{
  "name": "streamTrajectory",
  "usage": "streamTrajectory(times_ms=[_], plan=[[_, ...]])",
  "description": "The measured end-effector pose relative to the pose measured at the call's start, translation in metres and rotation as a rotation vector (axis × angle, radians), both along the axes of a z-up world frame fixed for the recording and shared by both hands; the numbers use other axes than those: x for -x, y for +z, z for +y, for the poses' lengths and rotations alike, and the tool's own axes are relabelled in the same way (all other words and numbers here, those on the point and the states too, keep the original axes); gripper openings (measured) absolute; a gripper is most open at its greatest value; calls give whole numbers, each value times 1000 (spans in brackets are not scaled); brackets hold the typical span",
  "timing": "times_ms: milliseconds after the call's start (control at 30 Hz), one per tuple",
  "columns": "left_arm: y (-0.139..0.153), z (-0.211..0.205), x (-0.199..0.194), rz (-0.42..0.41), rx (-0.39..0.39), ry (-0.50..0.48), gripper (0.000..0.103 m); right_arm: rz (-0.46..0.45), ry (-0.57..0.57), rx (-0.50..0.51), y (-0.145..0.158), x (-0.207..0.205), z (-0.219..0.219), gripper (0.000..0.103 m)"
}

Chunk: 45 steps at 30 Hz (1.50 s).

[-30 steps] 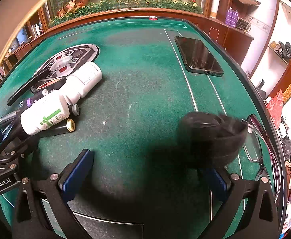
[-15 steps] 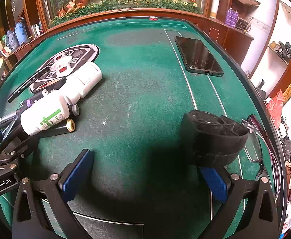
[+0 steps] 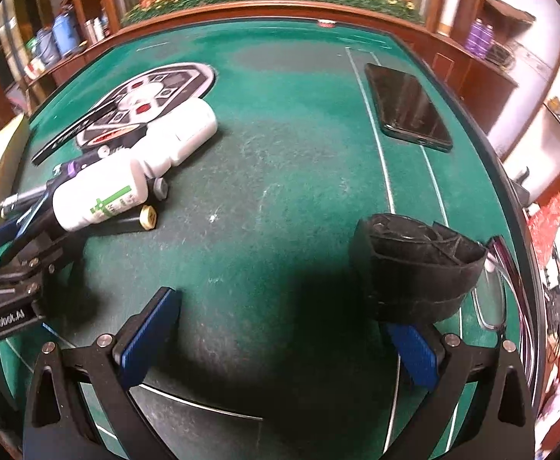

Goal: Organize rigid objects
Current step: 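Grasp the white bottle with the left gripper while the right gripper holds the black cap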

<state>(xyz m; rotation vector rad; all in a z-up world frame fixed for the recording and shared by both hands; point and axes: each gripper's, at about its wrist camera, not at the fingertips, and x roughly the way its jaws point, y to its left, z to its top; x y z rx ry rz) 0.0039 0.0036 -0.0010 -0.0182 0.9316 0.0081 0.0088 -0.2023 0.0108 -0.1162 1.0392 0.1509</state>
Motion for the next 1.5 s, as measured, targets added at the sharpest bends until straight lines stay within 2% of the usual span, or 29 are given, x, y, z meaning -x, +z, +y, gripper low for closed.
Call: streamTrajectory(times_ms=[167, 267, 367, 433, 667, 700, 800, 900, 967, 1000, 1067, 1200, 1300, 1400, 1433, 1500], plan=[[0, 0, 0, 0, 0, 0, 103, 95, 86, 16, 2, -6, 1, 103], [0, 0, 0, 0, 0, 0, 103, 113, 121, -33, 7, 2, -4, 101], [0, 0, 0, 0, 0, 0, 103, 98, 152, -65, 16, 11, -12, 96], [0, 0, 0, 0, 0, 0, 103, 74, 175, -77, 23, 17, -17, 89], [0, 0, -1, 0, 1, 5, 103, 19, 180, -126, 42, 20, -45, 87], [-1, -2, 0, 3, -3, 3, 103, 13, 173, -129, 45, 18, -50, 84], [1, 2, 2, 50, 3, -58, 102, -2, 155, -132, 54, 10, -70, 79], [4, 8, 11, 104, 5, -26, 102, 1, 163, -120, 56, 3, -82, 78], [12, 18, 22, 112, 81, -20, 102, 16, 166, -119, 55, -2, -89, 78], [19, 23, 32, 87, 121, -22, 102, 18, 164, -115, 55, -3, -91, 78], [33, 31, 48, 46, 144, -16, 102, 11, 158, -117, 57, -5, -96, 78], [52, 39, 61, 22, 188, -68, 102, -1, 181, -92, 58, -10, -98, 78], [58, 44, 65, 17, 197, -62, 102, 72, 217, -72, 45, -21, -95, 78], [58, 49, 67, 28, 197, -33, 102, 73, 229, -133, 47, -17, -87, 78], [58, 49, 69, 28, 199, -36, 102, 91, 246, -158, 47, -15, -82, 78], [58, 49, 70, 28, 193, -45, 102, 175, 325, -270, 46, -7, -66, 78]])
